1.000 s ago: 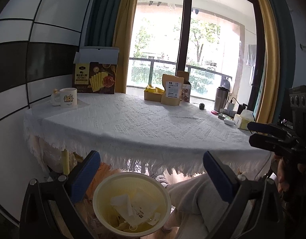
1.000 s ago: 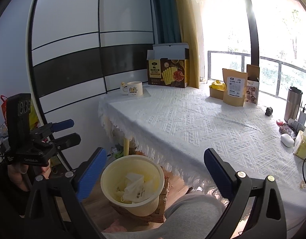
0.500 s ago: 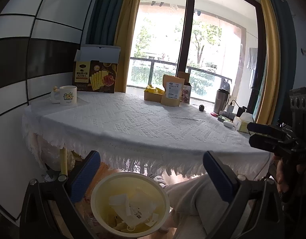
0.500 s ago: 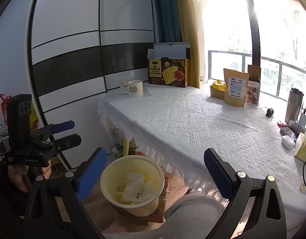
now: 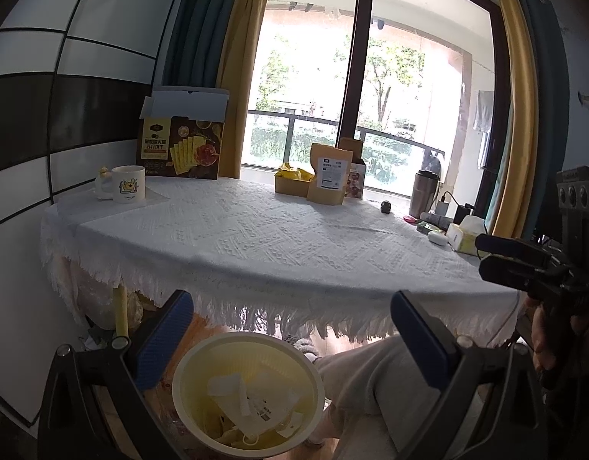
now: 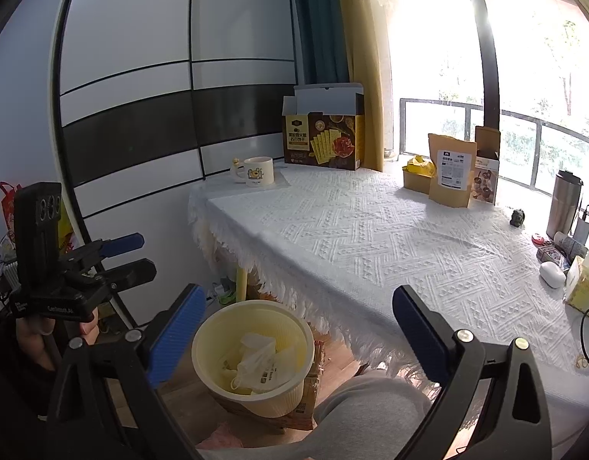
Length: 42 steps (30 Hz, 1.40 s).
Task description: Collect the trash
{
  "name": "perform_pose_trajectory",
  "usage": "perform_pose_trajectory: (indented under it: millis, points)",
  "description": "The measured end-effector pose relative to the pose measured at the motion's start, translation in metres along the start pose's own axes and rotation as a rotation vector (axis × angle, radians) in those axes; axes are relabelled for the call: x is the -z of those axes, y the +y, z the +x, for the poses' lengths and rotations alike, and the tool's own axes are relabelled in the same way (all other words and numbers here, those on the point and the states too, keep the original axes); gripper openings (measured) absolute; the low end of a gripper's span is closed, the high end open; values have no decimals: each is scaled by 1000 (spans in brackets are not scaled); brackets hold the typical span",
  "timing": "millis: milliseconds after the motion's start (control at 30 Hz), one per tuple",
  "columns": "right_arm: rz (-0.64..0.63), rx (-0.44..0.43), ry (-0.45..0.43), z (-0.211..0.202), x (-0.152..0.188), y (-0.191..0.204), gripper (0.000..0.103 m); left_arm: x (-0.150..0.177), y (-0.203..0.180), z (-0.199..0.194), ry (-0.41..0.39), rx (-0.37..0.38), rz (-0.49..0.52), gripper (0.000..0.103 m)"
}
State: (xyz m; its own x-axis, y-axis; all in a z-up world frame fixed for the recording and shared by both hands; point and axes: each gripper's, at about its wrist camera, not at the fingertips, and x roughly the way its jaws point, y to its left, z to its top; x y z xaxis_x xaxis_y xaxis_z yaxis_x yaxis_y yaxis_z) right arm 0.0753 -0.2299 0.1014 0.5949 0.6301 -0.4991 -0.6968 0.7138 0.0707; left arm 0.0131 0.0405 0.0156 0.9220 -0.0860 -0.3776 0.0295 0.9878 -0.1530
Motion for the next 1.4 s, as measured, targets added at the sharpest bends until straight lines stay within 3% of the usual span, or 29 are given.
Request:
perform_pose_trajectory:
  millis: [1400]
  points:
    - [-2,10,1,-1,-3,0,98,-2,-4,1,3,9,4,103]
